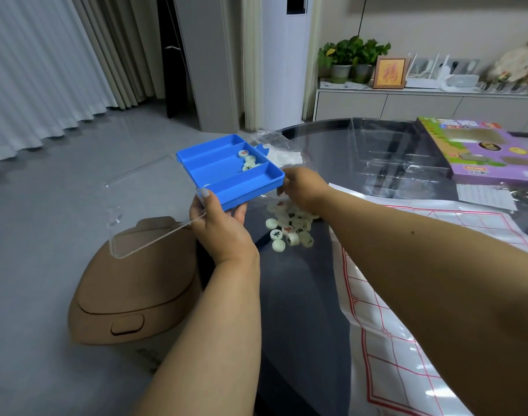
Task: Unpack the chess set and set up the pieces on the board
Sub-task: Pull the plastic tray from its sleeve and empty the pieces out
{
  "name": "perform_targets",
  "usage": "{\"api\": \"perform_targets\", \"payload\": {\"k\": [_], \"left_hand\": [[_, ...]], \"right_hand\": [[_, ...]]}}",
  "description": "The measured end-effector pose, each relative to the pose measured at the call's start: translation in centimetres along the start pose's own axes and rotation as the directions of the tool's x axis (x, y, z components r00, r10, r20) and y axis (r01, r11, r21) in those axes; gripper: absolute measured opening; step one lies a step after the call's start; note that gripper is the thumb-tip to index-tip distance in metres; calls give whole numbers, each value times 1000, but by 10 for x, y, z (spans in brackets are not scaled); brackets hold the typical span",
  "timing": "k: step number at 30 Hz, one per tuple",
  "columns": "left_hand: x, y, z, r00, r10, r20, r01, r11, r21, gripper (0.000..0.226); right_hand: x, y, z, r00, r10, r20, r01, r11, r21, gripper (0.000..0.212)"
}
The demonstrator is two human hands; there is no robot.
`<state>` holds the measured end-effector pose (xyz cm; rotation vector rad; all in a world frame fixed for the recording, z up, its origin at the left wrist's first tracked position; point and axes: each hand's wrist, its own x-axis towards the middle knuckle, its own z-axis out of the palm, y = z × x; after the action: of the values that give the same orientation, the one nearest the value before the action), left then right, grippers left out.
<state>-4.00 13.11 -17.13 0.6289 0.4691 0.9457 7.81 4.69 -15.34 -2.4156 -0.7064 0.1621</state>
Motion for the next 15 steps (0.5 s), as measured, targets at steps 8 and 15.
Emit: {"api": "perform_targets", "payload": {"k": [8, 15], "left_hand": [[0, -1, -1, 1000, -18, 7, 18, 999, 28, 19], [-1, 0, 0, 997, -48, 60, 45, 997, 56, 22]], "right_hand": [[9, -6, -25, 940, 287, -185, -117, 780, 615, 53], [3, -33, -29, 890, 86, -447, 171, 847, 503, 50]]}}
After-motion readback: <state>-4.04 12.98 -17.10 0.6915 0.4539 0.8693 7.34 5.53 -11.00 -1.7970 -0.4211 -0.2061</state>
